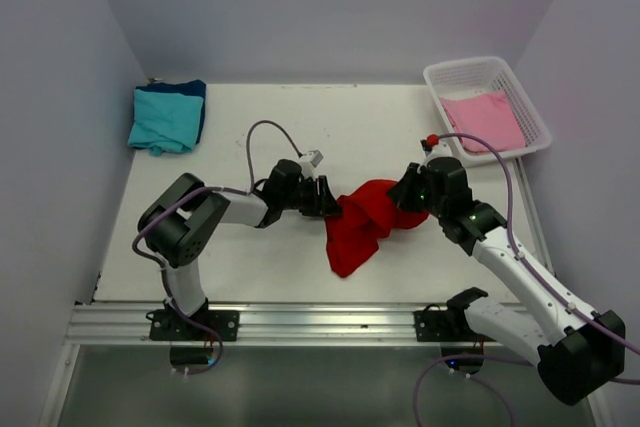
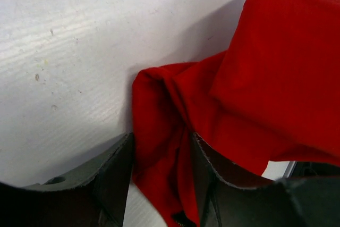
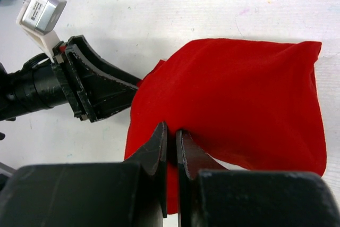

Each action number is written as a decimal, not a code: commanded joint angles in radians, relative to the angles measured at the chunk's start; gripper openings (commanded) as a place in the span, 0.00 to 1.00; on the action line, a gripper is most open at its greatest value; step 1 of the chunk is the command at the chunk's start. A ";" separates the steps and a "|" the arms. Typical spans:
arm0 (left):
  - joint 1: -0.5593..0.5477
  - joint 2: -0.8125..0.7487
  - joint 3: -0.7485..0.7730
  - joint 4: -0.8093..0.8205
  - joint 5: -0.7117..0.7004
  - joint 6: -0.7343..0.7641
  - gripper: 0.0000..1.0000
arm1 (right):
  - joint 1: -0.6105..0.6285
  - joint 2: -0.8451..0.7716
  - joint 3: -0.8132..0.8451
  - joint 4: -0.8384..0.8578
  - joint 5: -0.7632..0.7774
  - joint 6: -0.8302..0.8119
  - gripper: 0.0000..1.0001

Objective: Fold and stack the t-shirts
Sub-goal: Flatten the tshirt out

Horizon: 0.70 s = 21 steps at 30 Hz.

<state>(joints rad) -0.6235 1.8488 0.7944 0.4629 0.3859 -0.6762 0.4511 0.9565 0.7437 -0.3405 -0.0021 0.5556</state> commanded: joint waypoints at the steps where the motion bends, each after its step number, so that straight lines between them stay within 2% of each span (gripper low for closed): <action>1: -0.012 -0.011 -0.029 -0.118 0.031 0.055 0.48 | 0.003 0.004 -0.004 0.041 0.030 -0.016 0.00; 5: -0.025 0.027 -0.056 -0.076 0.056 0.038 0.30 | 0.003 0.008 0.002 0.041 0.033 -0.016 0.00; 7: -0.027 0.049 -0.073 -0.022 0.064 0.024 0.24 | 0.003 0.008 0.002 0.037 0.034 -0.017 0.00; 10: -0.027 0.061 -0.099 0.037 0.058 0.010 0.09 | 0.001 -0.001 -0.001 0.031 0.036 -0.019 0.00; 11: -0.028 0.056 -0.103 0.040 0.044 0.012 0.00 | 0.003 -0.001 -0.001 0.029 0.036 -0.019 0.00; 15: -0.027 -0.031 -0.098 -0.010 -0.022 0.064 0.00 | 0.003 -0.019 -0.009 0.024 0.051 -0.022 0.00; 18: -0.027 -0.211 -0.051 -0.214 -0.125 0.145 0.00 | 0.001 -0.033 -0.014 0.008 0.082 -0.020 0.00; 21: -0.025 -0.334 0.017 -0.343 -0.243 0.217 0.00 | 0.001 -0.041 -0.020 -0.008 0.128 -0.010 0.00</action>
<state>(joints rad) -0.6445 1.6672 0.7273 0.2798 0.3004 -0.5804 0.4515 0.9432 0.7258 -0.3511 0.0521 0.5556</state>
